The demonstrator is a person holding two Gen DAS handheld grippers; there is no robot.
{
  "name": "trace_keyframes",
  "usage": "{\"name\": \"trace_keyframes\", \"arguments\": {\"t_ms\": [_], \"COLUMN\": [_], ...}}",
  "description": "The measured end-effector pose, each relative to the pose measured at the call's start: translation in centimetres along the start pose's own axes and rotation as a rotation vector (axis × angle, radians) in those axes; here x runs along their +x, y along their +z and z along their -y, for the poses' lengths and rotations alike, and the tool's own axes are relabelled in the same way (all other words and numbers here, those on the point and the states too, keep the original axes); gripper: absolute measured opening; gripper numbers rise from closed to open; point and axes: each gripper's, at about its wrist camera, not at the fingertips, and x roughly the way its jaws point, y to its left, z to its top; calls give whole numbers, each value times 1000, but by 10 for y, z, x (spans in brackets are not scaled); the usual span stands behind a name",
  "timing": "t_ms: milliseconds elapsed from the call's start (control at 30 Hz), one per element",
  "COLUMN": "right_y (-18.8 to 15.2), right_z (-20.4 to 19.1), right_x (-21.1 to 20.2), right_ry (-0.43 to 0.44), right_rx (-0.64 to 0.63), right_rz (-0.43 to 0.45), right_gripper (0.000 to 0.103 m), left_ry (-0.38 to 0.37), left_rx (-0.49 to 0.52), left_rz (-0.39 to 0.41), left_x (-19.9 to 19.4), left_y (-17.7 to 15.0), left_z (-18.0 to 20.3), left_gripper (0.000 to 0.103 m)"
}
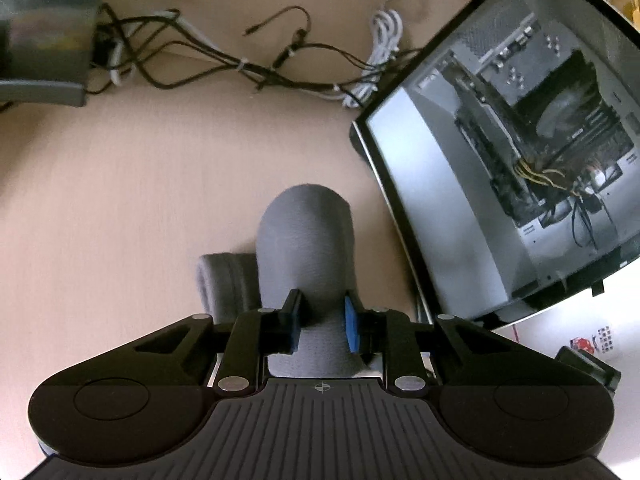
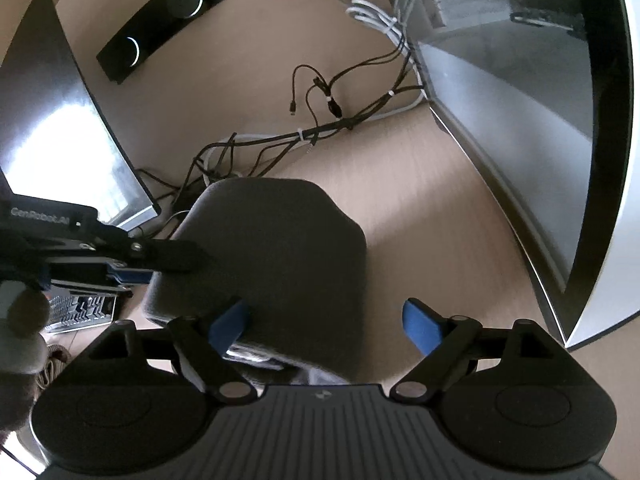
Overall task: Fold clothes
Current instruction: 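Hold the rolled bundle with both grippers and press it together, then squeeze the grey bundle with the left gripper while the right gripper pinches its base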
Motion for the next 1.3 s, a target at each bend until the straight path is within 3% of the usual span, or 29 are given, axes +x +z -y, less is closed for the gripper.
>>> {"name": "trace_keyframes", "arguments": {"t_ms": [100, 300, 367, 467, 633, 800, 900, 1000, 1100, 1300], "right_y": [-1, 12, 13, 1, -8, -18, -10, 11, 28, 43], "right_z": [-5, -38, -51, -65, -75, -74, -62, -46, -34, -38], "right_x": [0, 4, 18, 52, 57, 56, 46, 29, 29, 50], "right_ry": [2, 85, 116, 100, 96, 8, 20, 95, 117, 133], "right_rx": [-29, -161, -216, -286, -397, -560, -512, -361, -248, -171], "right_rz": [1, 19, -14, -132, -159, -161, -150, -110, -75, -80], "right_gripper": [86, 86, 86, 88, 91, 90, 89, 89, 89, 89], "left_ry": [42, 77, 83, 104, 87, 167, 172, 160, 172, 214], "left_rx": [-70, -148, -150, -99, 23, 41, -6, -31, -33, -32], "left_rz": [-25, -14, -1, 56, 132, 30, 13, 18, 26, 49], "left_x": [6, 6, -2, -18, -28, 24, 33, 29, 25, 17], "left_y": [-6, -15, -14, -6, 12, 13, 7, 3, -4, -10], "left_z": [-26, -58, -61, -51, -18, -15, -29, -37, -40, -45], "left_gripper": [26, 44, 46, 43, 44, 46, 51, 53, 58, 60]}}
